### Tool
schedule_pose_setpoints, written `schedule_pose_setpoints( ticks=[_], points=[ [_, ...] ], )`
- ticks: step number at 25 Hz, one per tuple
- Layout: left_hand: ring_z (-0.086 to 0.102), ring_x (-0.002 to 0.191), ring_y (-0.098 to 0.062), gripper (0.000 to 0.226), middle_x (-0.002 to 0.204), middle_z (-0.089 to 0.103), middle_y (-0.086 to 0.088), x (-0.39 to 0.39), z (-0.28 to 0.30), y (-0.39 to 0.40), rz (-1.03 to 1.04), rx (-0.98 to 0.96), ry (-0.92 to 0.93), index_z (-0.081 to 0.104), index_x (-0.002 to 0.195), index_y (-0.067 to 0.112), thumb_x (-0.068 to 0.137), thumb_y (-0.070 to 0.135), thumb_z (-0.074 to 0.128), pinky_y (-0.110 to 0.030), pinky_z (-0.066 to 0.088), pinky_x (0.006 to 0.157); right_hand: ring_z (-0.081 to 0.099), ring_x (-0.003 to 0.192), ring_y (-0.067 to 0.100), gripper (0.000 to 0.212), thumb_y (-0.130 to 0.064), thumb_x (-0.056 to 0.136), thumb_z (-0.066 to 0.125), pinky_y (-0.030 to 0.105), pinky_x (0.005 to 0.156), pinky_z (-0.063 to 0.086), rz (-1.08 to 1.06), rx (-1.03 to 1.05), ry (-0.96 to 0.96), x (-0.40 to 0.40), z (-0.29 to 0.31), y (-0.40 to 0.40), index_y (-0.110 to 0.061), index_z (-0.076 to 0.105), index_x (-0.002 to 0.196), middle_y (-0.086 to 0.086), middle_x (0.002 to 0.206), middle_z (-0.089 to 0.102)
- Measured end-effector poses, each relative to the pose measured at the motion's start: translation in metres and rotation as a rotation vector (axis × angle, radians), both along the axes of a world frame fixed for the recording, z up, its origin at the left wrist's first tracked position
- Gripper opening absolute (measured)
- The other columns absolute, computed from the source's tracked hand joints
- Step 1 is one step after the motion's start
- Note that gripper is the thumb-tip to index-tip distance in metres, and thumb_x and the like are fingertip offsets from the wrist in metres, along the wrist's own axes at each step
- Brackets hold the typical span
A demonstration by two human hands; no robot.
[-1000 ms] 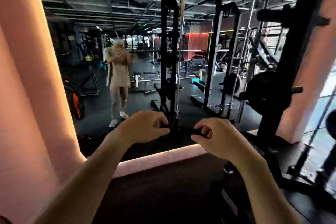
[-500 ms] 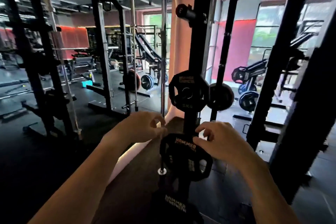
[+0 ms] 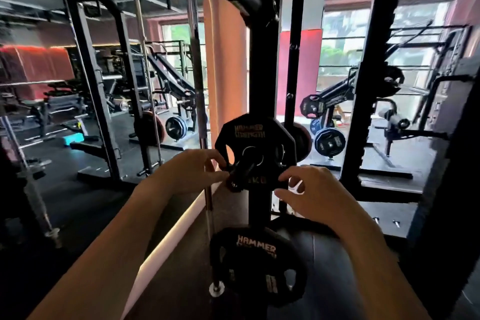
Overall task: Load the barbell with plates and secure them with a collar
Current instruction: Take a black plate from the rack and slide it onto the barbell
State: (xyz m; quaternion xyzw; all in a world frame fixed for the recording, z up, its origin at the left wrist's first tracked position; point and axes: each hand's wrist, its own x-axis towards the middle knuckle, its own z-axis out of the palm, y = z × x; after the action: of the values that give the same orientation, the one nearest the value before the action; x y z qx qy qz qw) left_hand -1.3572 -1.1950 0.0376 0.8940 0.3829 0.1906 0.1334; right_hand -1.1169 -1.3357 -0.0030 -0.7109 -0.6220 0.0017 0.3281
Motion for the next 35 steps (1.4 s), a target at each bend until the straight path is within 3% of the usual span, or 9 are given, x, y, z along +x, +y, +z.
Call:
schedule_pose_setpoints(
  ticks=[5,8,10,13,16,22,25,31,35],
  points=[
    [0.064,0.081,-0.004,0.031,0.093,0.065,0.014,0.037,0.024,0.091,0.021,0.117,-0.116,0.067,0.116,0.032,0.088,0.045,0.073,-0.028,0.052,0.081,0.066,0.087,0.013,0.027,-0.036,0.084,0.081,0.031,0.082,0.057,-0.014,0.182,0.012,0.029,0.027,0.085,-0.025,0.077,0.109,-0.005,0.094,0.067],
    [0.066,0.093,-0.015,0.046,0.110,0.063,0.005,0.056,0.029,0.133,0.019,0.094,-0.192,0.058,0.129,0.037,0.088,0.051,0.071,-0.037,0.054,0.089,0.061,0.108,0.024,0.033,-0.034,0.085,0.081,0.028,0.089,0.043,-0.095,0.300,-0.021,0.047,0.037,0.119,-0.021,0.075,0.114,0.001,0.105,0.066],
    [0.066,0.099,-0.018,0.051,0.117,0.063,0.002,0.071,0.025,0.156,-0.011,0.059,-0.195,0.057,0.131,0.037,0.086,0.058,0.070,-0.039,0.054,0.092,0.061,0.108,0.027,0.039,-0.041,0.084,0.081,0.029,0.089,0.043,-0.137,0.334,-0.016,0.058,0.037,0.135,-0.022,0.074,0.117,0.002,0.108,0.067],
    [0.066,0.096,-0.011,0.058,0.105,0.065,0.014,0.088,0.016,0.175,-0.079,-0.020,-0.114,0.057,0.120,0.040,0.074,0.073,0.069,-0.036,0.053,0.087,0.066,0.094,0.012,0.052,-0.068,0.081,0.069,0.022,0.078,0.048,-0.161,0.199,0.081,0.064,0.024,0.148,-0.036,0.066,0.122,-0.008,0.103,0.069],
    [0.061,0.086,0.001,0.060,0.093,0.062,0.021,0.097,0.010,0.188,-0.101,-0.023,-0.130,0.057,0.100,0.041,0.061,0.086,0.065,-0.024,0.046,0.069,0.063,0.075,-0.006,0.048,-0.084,0.079,0.054,0.014,0.061,0.042,-0.184,0.034,0.129,0.062,0.017,0.162,-0.043,0.057,0.105,-0.018,0.086,0.068],
    [0.064,0.065,0.004,0.046,0.078,0.067,0.012,0.102,-0.008,0.197,-0.136,-0.130,-0.246,0.058,0.080,0.030,0.071,0.072,0.075,-0.020,0.040,0.060,0.068,0.055,0.003,0.053,-0.071,0.072,0.076,0.015,0.052,0.047,-0.179,0.167,0.484,0.058,0.009,0.167,-0.019,0.070,0.081,-0.003,0.067,0.073],
    [0.063,0.062,0.004,0.050,0.072,0.066,0.013,0.098,-0.012,0.188,-0.076,-0.114,-0.283,0.059,0.076,0.028,0.065,0.074,0.078,-0.021,0.041,0.059,0.067,0.054,0.000,0.051,-0.071,0.070,0.079,0.008,0.047,0.044,-0.192,0.192,0.537,0.049,0.006,0.161,-0.021,0.072,0.080,-0.006,0.066,0.073],
    [0.075,0.080,-0.005,0.072,0.084,0.079,0.013,0.079,-0.014,0.170,-0.053,-0.298,-0.279,0.078,0.091,0.031,0.048,0.089,0.070,-0.027,0.057,0.084,0.069,0.056,0.001,0.057,-0.082,0.063,0.073,0.010,0.049,0.044,-0.161,0.161,0.551,0.036,0.002,0.141,-0.026,0.071,0.077,-0.012,0.063,0.072],
    [0.077,0.090,-0.011,0.071,0.094,0.081,0.009,0.062,-0.010,0.158,-0.164,-0.402,-0.239,0.079,0.094,0.038,0.045,0.088,0.076,-0.039,0.057,0.096,0.068,0.051,0.001,0.057,-0.084,0.061,0.072,0.006,0.045,0.042,-0.104,0.154,0.577,0.030,-0.003,0.126,-0.029,0.072,0.073,-0.013,0.054,0.068]
  ],
)
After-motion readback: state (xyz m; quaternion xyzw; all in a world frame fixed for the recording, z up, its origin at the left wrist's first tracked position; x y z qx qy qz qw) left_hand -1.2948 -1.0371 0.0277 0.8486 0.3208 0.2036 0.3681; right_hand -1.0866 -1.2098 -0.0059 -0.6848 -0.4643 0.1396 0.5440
